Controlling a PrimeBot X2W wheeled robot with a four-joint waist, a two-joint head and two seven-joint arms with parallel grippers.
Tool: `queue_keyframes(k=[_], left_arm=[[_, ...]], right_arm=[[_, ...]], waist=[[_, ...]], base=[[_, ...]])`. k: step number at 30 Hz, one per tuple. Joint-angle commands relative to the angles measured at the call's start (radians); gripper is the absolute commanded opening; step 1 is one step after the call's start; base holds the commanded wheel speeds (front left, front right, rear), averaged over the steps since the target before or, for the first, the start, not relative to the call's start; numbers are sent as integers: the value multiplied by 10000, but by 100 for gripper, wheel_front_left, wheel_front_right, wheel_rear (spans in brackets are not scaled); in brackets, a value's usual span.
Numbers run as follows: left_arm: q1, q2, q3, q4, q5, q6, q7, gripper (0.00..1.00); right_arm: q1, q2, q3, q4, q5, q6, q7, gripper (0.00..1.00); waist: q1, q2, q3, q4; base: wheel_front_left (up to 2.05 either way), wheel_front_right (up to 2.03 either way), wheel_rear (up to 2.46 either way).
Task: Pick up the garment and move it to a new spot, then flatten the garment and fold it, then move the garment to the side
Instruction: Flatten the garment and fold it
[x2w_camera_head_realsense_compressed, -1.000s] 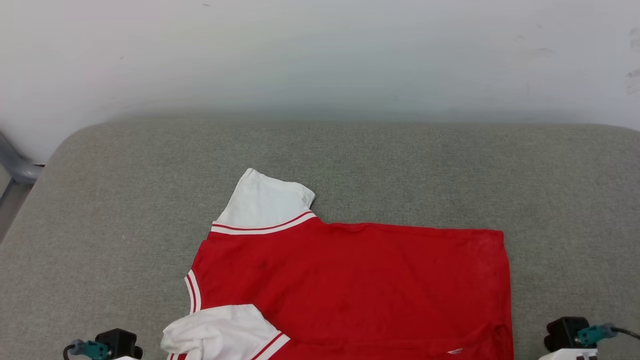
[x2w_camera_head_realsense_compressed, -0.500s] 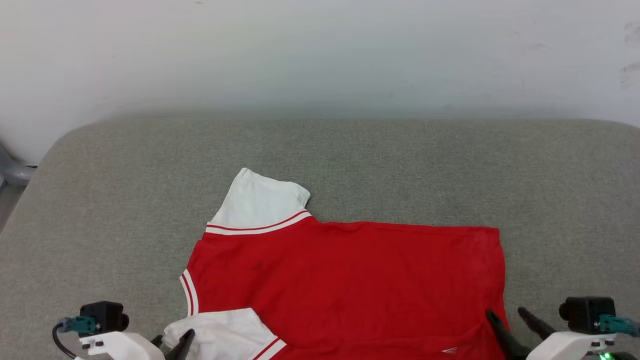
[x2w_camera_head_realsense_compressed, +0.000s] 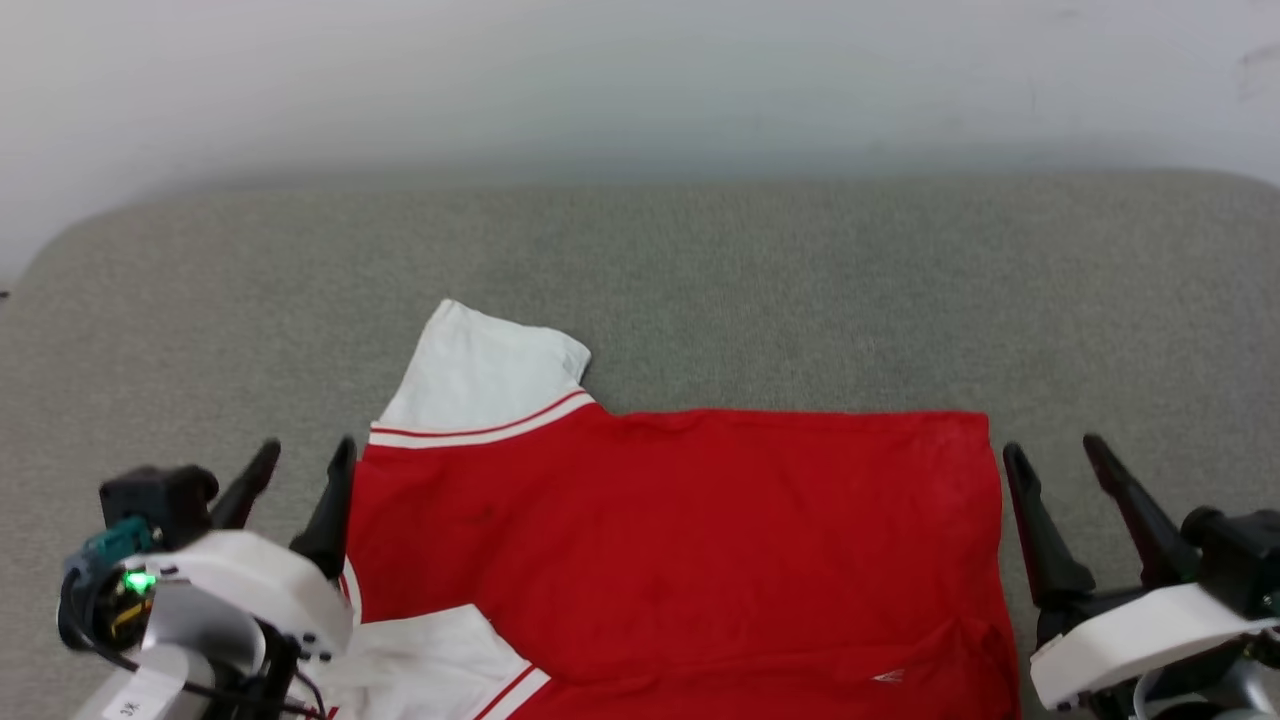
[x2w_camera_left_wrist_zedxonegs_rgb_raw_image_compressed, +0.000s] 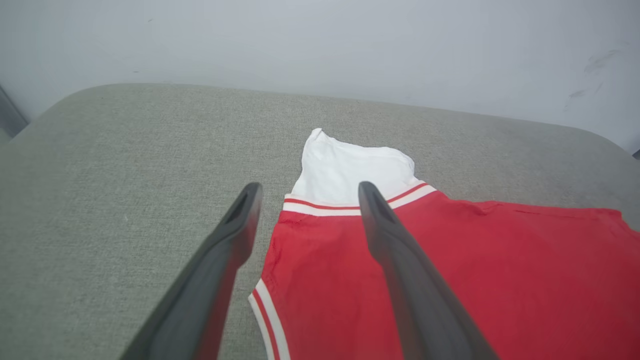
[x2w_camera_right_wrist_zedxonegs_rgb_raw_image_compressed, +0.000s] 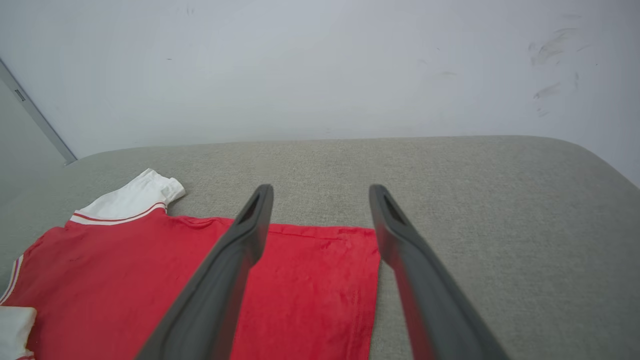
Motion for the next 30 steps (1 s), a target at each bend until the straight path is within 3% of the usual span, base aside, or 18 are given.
queue_keyframes(k=[1,5,10,13,19,25,30], left_arm=[[-259,-50,-6,23,142,-39,-103,100],[-1375,-195,119,329,346,-204,-334,100],[-3022,-238,92,1119,98,-821,329,100],[-4025,-240,70,1697,-375,-1265,1251,100],[-5824,224,-151,3010,-1311,-1937,4085,100],[-6734,828,-342,3953,-1809,-1996,6283,100],[-6886,946,-712,4259,-2012,-2089,7556,100]], right_arm=[[-196,41,-14,-100,-83,-4,-61,100],[-689,149,12,-375,-257,-4,-176,100],[-1146,239,0,-407,-404,-4,-276,100],[-1318,284,-36,-350,-414,-4,-299,100],[-1718,346,131,-221,-355,-4,-391,100],[-1967,409,310,125,-127,-6,-647,100],[-2059,434,298,517,32,-4,-844,100]], waist=[[0,0,491,-179],[0,0,1375,-391],[0,0,2196,-589],[0,0,2561,-715],[0,0,3212,-1174],[0,0,3640,-1733],[0,0,3883,-1961]], base=[[0,0,0],[0,0,0],[0,0,0],[0,0,0],[0,0,0],[0,0,0],[0,0,0]])
